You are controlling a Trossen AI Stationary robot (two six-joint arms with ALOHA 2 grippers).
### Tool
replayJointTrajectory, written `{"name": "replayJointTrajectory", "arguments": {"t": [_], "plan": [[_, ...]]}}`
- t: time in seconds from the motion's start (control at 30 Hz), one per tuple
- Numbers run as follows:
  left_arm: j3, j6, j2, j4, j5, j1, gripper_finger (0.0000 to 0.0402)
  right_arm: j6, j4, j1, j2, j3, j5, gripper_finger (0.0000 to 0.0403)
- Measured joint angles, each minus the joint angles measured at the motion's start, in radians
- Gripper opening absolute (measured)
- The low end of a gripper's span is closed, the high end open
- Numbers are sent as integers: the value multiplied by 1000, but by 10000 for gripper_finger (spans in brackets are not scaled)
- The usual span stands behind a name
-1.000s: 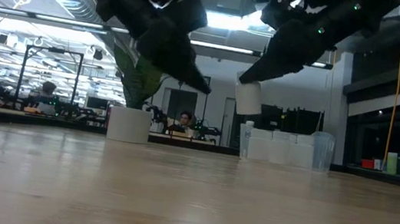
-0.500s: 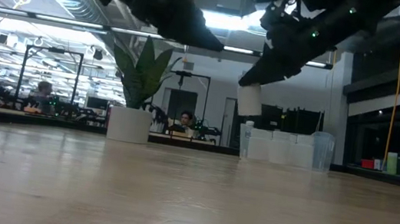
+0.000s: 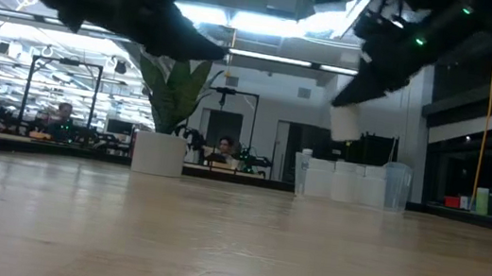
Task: Pick and place pill bottles into a basket
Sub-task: Put the white pill bottle into the transparent bin
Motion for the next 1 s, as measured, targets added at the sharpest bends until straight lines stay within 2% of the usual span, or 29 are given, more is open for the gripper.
{"name": "replayJointTrajectory", "arguments": {"t": [0.13, 0.3, 0.37, 0.47, 1.0], "plan": [[-38, -10, -29, 19, 0, 3, 2, 33, 33, -15, -121, -100, 88, 155], [-43, -10, -24, 20, -3, 3, 2, 48, 64, -43, -243, -186, 111, 155], [-43, -10, -23, 20, -7, 3, 5, 50, 93, -62, -271, -213, 151, 155], [-43, -26, -23, 20, -8, 3, 5, 74, 135, -96, -285, -248, 198, 155], [-43, -63, -23, 0, -8, 3, 8, 102, 193, -172, -285, -313, 198, 155]]}}
